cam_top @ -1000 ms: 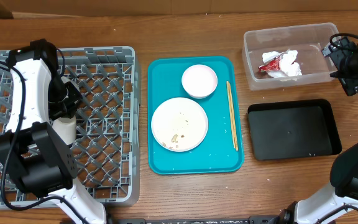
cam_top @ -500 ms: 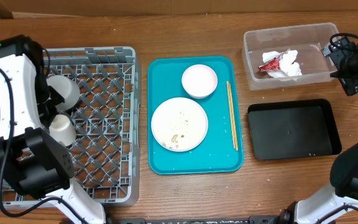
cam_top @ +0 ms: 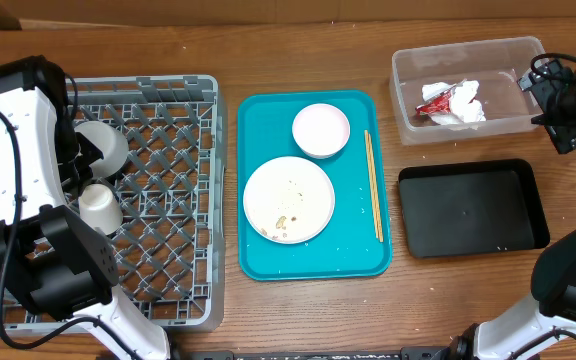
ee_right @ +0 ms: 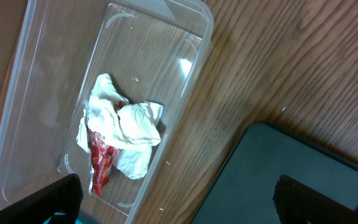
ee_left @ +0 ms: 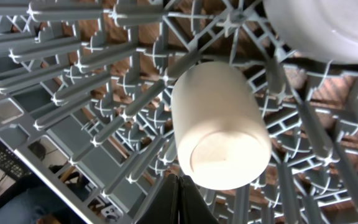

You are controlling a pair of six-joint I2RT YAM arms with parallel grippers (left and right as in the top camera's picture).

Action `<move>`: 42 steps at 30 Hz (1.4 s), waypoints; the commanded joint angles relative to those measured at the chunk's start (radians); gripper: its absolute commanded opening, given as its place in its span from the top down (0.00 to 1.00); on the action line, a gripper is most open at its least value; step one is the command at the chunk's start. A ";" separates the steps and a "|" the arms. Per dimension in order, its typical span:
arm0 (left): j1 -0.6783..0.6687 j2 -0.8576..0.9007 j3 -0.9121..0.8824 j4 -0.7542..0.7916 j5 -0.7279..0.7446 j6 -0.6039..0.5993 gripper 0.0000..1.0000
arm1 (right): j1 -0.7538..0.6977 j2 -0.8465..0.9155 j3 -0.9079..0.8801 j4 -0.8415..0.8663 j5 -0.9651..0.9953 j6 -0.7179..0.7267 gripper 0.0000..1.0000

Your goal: Sort waste into correct bins and load items into the dishwasher

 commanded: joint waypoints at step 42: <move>-0.410 -0.174 0.256 0.177 0.763 0.374 0.24 | 0.005 -0.010 0.002 0.005 0.002 0.001 0.00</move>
